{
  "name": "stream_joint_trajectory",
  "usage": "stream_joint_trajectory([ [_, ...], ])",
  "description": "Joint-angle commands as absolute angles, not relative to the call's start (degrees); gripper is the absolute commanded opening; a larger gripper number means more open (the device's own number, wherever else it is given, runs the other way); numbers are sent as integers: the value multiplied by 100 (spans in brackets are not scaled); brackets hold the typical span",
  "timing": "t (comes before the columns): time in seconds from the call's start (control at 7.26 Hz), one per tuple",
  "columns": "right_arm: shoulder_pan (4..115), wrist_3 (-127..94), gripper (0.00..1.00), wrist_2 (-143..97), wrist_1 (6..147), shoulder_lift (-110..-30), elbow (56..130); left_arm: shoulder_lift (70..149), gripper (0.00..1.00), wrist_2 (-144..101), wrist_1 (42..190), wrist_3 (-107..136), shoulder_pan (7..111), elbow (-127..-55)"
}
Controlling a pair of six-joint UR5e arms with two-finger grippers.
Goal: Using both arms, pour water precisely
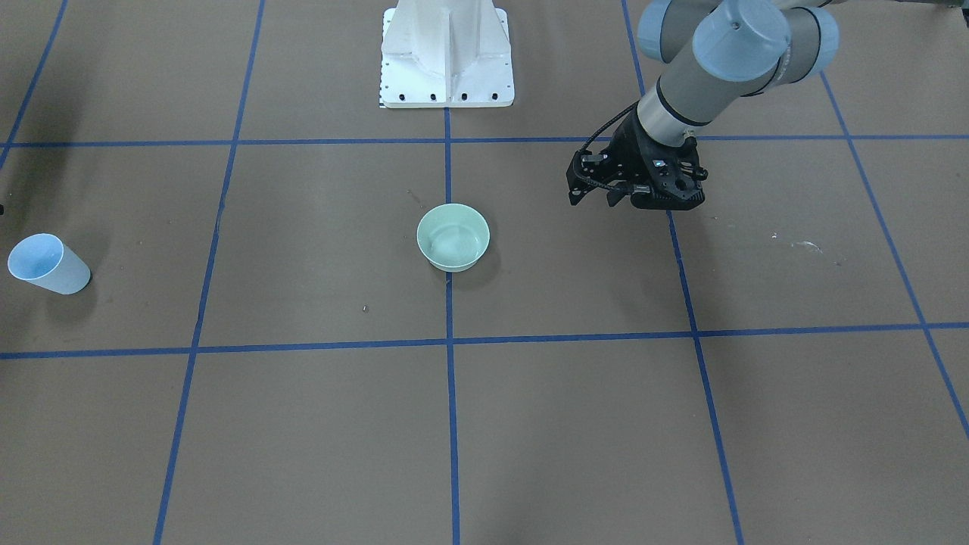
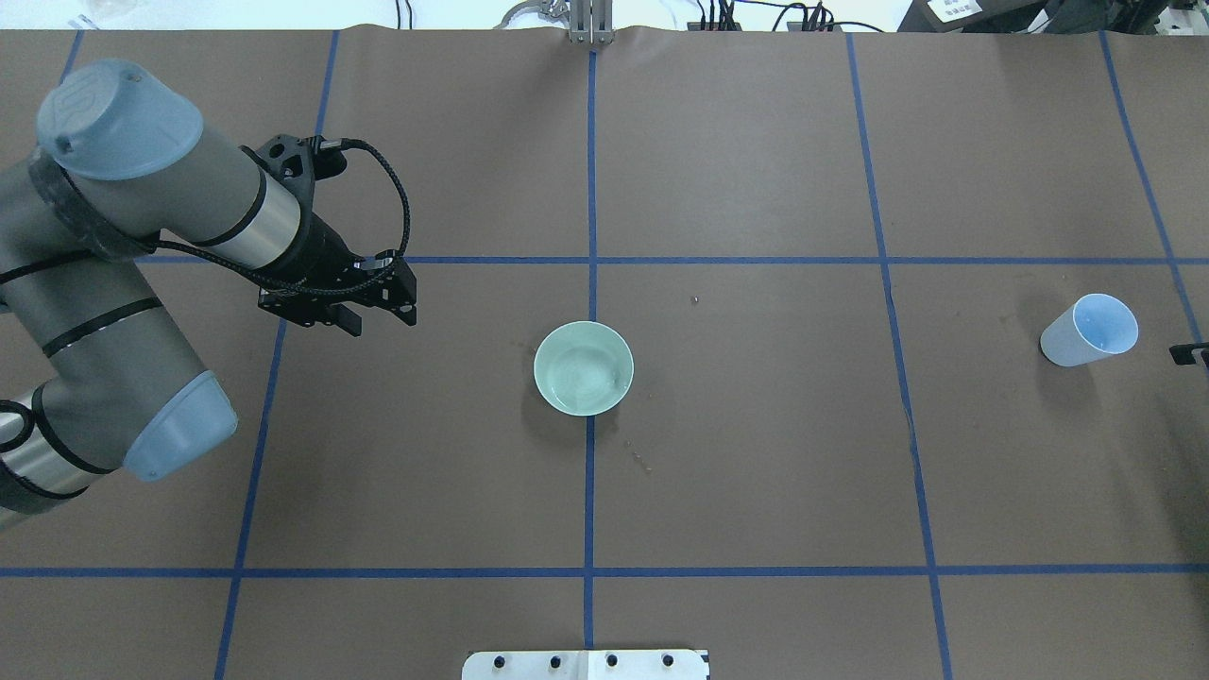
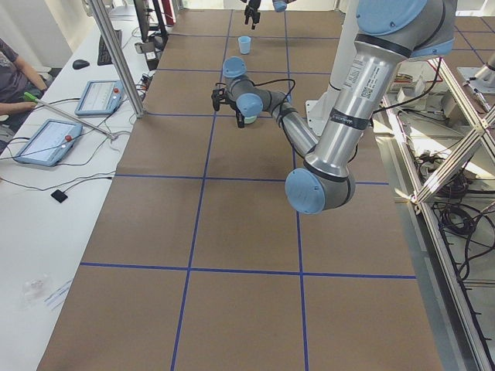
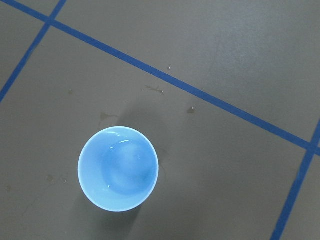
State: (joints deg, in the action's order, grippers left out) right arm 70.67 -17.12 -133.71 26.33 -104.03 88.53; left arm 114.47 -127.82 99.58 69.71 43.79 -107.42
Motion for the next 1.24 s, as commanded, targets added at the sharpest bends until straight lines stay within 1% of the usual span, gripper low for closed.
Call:
stream_joint_trajectory([
  [0.0,6873,-2353,99,-13201,1188,-10406,8359,11443,68,-12779,9958,6970,4386,-10740],
  [0.55,6497,-2312,99,-12712,-77,-10406,8157,11426,69,-12788,9941,6970,4430,-10758],
  [0.83,6076,-2311,99,-12114,-832,-10398,7692,11417,70,-12797,9932,6970,4430,-10775],
  [1.1,5995,-2364,99,-12076,-835,-10354,7682,11408,70,-12797,9932,6970,4430,-10784],
])
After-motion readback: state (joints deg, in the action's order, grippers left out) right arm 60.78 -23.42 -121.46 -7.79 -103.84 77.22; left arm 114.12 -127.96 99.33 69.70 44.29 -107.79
